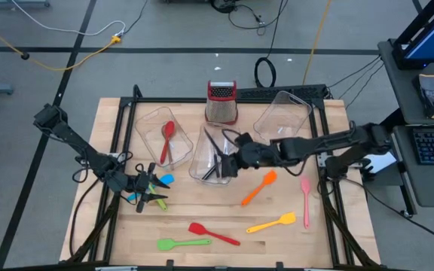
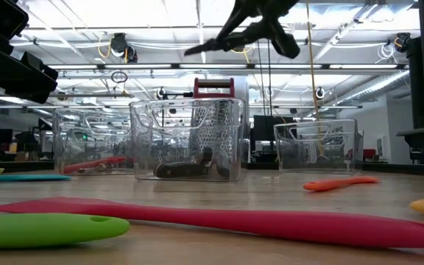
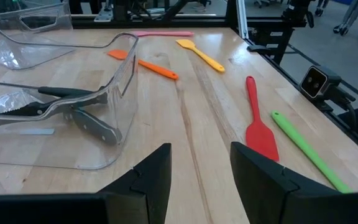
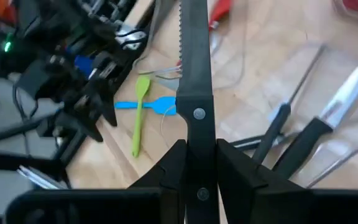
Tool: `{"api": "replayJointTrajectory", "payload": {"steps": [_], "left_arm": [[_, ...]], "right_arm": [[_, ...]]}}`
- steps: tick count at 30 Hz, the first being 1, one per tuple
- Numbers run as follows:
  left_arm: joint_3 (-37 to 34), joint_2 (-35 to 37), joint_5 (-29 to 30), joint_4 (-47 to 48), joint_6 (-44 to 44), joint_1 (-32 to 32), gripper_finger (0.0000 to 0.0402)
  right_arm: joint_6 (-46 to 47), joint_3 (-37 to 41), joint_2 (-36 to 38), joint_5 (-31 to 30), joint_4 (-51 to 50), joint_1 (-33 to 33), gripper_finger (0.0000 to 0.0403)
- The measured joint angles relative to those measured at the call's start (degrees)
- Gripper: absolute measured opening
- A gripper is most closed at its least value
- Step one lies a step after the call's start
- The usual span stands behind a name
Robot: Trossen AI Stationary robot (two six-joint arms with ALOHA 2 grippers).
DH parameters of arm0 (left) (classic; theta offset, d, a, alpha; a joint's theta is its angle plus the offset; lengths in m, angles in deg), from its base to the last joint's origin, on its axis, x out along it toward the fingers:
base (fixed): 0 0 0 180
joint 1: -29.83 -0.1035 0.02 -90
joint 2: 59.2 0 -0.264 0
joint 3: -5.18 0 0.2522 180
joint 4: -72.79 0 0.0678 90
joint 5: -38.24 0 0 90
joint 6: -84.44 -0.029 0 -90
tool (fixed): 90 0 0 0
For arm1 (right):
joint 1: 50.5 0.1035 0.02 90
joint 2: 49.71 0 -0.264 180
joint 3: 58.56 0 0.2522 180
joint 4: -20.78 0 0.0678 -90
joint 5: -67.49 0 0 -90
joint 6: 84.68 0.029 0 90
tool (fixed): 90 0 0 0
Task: Pick & Place Kitchen Items
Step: Put the black knife into the middle transparent bin
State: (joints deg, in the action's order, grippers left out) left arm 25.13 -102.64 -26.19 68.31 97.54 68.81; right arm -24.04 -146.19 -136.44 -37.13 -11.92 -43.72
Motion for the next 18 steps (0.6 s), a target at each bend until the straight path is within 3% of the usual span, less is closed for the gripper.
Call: {"api": "replayJointTrajectory", "payload": {"steps": [7, 10, 18], "left_arm": [[0.0, 0.0, -0.1, 0.0, 0.1, 0.0, 0.0168], [0.0, 0.0, -0.1, 0.0, 0.1, 0.0, 0.0168], [0.0, 0.0, -0.1, 0.0, 0.1, 0.0, 0.0168]], "right_arm": [[15.8, 0.0, -1.1, 8.9, -2.9, -5.1, 0.0053], [22.5, -0.1, -1.2, 10.2, -7.4, -6.2, 0.0053], [30.4, -0.1, -1.3, 11.8, -6.4, -6.5, 0.0053]]}}
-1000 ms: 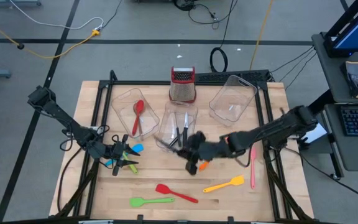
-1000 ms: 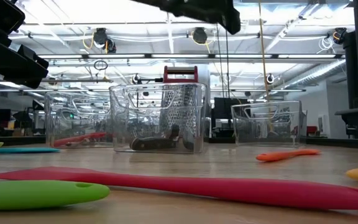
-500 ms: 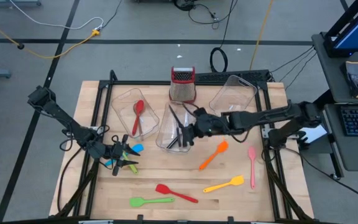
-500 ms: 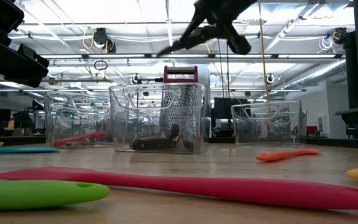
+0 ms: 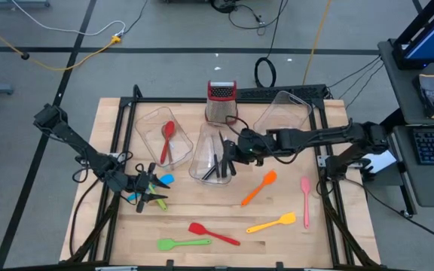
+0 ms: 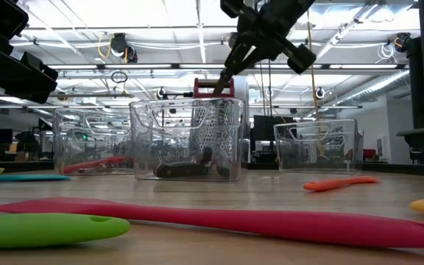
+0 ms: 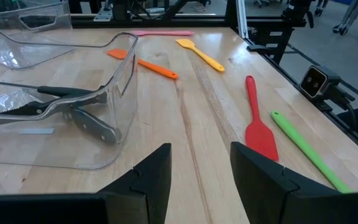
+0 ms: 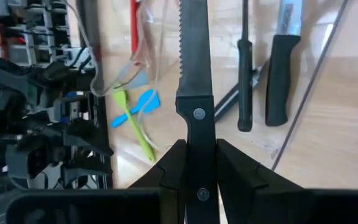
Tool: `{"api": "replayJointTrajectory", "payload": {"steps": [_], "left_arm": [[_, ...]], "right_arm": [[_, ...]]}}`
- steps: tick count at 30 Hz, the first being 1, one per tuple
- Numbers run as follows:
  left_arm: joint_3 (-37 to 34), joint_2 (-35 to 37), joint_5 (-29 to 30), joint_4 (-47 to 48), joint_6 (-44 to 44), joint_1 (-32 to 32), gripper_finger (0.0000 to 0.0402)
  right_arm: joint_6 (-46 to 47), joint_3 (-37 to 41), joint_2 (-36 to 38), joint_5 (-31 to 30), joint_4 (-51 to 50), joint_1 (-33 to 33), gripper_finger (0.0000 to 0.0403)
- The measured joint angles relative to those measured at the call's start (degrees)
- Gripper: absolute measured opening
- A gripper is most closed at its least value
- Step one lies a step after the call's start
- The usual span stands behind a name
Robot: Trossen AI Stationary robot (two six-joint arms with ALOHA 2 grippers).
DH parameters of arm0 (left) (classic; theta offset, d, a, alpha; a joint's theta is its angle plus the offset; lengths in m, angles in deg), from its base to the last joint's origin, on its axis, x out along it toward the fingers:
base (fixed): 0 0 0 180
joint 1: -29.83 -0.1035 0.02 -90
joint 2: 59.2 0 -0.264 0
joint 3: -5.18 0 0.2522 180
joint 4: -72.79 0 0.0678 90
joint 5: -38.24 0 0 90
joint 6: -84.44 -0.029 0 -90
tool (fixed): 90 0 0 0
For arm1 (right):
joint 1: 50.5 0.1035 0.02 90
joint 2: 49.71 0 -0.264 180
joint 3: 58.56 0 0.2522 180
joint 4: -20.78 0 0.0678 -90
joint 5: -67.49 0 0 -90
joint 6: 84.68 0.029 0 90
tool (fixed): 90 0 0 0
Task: Pick & Place Kitchen Items
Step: Put the black knife into the middle transparent bin
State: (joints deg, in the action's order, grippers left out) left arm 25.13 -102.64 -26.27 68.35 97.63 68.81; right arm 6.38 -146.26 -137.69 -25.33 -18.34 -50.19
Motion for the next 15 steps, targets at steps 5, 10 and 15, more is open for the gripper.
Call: {"api": "replayJointTrajectory", "payload": {"steps": [5, 10, 15], "left_arm": [[0.0, 0.0, 0.0, 0.0, 0.0, 0.0, 0.0168], [0.0, 0.0, 0.0, 0.1, 0.0, 0.0, 0.0168], [0.0, 0.0, -0.2, 0.1, 0.8, 0.0, 0.0168]], "right_arm": [[0.9, 0.0, -0.8, 0.0, 2.5, 0.0, 0.0053], [2.0, 0.0, -5.5, 4.4, 10.7, 0.5, 0.0053], [2.1, 0.0, -11.1, 10.6, 13.5, -0.9, 0.0053]]}}
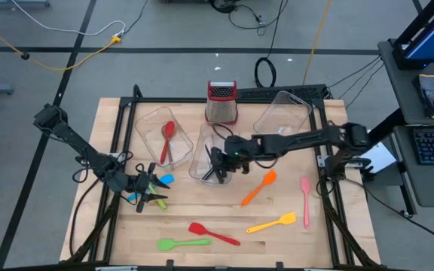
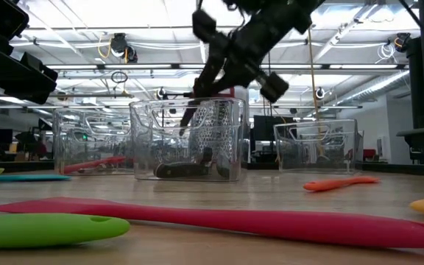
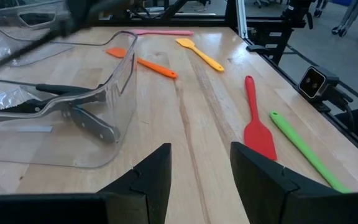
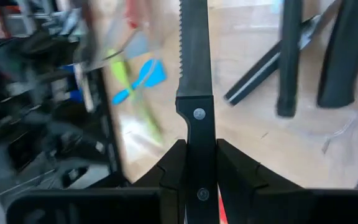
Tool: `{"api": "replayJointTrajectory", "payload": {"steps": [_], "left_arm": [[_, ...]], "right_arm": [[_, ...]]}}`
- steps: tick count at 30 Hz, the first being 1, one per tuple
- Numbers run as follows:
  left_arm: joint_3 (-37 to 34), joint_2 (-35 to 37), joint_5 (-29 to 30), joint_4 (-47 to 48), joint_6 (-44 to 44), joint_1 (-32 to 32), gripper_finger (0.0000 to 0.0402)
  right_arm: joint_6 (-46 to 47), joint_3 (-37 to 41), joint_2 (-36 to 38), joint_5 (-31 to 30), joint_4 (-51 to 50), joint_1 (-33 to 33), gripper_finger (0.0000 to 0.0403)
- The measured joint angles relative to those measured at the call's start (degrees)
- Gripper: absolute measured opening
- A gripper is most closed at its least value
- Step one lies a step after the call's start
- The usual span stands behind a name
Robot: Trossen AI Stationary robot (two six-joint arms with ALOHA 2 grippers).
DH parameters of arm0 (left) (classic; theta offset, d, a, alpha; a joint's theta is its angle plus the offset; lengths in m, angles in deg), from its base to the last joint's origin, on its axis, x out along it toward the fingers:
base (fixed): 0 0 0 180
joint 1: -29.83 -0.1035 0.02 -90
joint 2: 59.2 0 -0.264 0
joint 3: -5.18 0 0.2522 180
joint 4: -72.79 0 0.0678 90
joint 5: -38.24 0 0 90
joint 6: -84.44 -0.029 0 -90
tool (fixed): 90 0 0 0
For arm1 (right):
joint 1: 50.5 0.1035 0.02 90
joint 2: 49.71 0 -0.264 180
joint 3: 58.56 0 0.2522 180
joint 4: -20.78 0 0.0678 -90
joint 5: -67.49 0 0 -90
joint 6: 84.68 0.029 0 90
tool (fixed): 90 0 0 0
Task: Pick & Place Kitchen Items
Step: Put the black knife into the middle transparent bin
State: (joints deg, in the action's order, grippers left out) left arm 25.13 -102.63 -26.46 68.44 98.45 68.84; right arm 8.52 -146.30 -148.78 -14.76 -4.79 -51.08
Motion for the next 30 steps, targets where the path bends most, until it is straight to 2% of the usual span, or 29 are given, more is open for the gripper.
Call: {"api": "replayJointTrajectory", "payload": {"steps": [7, 14, 22, 30], "left_arm": [[0.0, 0.0, -1.6, 0.3, 0.0, 0.0, 0.0168], [0.0, 0.0, -2.9, 0.3, 0.0, 0.0, 0.0168], [0.0, 0.0, -2.9, 0.3, 0.0, 0.0, 0.0168], [0.0, 0.0, -2.9, 0.3, 0.3, 0.0, 0.0168]], "right_arm": [[-1.5, 0.0, -3.0, 1.6, 3.7, -2.1, 0.0053], [-2.3, 0.0, -3.1, 1.3, 1.4, -2.4, 0.0053], [-2.4, 0.0, -3.2, 1.3, 0.2, -2.4, 0.0093], [-4.7, 0.0, -3.2, 1.2, 0.2, -3.1, 0.0081]]}}
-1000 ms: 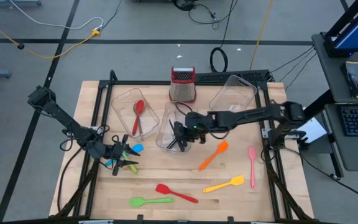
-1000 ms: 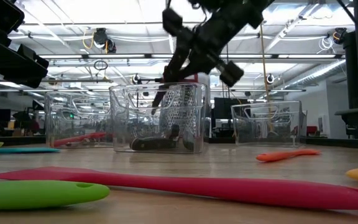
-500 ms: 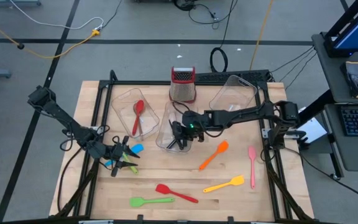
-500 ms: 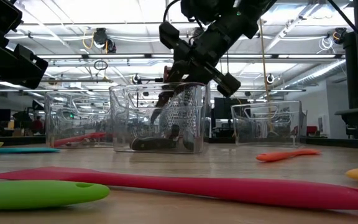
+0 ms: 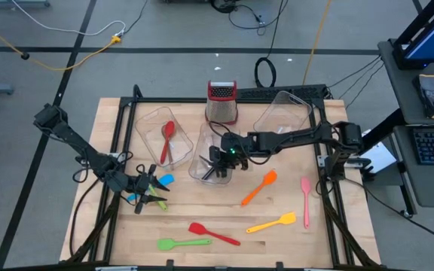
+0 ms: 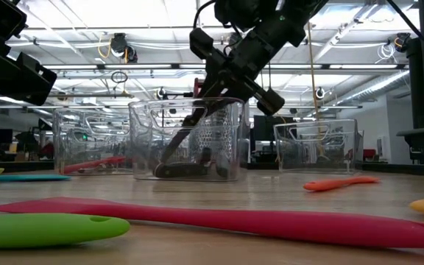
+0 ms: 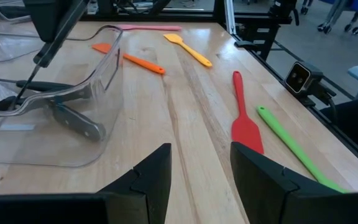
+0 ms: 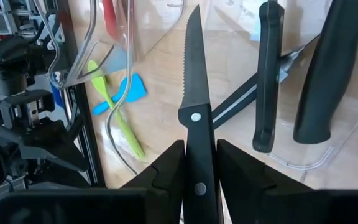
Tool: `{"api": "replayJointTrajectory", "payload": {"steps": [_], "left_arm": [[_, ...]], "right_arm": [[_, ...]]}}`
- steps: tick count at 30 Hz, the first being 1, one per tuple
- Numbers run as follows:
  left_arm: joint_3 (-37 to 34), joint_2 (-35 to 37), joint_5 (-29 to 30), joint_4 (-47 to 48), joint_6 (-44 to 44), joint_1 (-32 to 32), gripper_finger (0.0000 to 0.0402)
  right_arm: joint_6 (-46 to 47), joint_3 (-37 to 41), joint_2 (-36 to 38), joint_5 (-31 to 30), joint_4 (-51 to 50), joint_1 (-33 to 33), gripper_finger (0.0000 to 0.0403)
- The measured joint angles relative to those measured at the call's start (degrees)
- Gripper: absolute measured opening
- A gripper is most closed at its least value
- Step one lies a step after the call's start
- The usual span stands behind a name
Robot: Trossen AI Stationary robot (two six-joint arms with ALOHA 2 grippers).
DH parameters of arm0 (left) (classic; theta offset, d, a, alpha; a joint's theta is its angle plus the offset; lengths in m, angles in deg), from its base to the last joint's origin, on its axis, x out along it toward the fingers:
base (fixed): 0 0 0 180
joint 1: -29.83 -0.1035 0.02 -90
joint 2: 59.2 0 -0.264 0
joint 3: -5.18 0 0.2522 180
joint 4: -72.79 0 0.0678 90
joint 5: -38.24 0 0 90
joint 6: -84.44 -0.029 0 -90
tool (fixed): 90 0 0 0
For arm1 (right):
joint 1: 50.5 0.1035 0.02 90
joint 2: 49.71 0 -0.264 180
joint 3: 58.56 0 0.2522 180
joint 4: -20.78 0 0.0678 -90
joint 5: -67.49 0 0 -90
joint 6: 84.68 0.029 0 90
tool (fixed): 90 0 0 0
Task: Pick & Place Kitchen Items
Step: Put the black knife into the middle transparent bin
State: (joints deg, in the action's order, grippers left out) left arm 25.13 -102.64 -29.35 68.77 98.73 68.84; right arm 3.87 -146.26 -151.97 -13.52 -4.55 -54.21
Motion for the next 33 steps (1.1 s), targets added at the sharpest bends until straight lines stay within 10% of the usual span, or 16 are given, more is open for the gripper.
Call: {"api": "replayJointTrajectory", "payload": {"steps": [33], "left_arm": [[0.0, 0.0, 0.0, 0.0, 1.5, 0.0, 0.0168]], "right_arm": [[-5.6, 0.0, 0.0, 0.0, 1.1, 0.1, 0.0082]]}}
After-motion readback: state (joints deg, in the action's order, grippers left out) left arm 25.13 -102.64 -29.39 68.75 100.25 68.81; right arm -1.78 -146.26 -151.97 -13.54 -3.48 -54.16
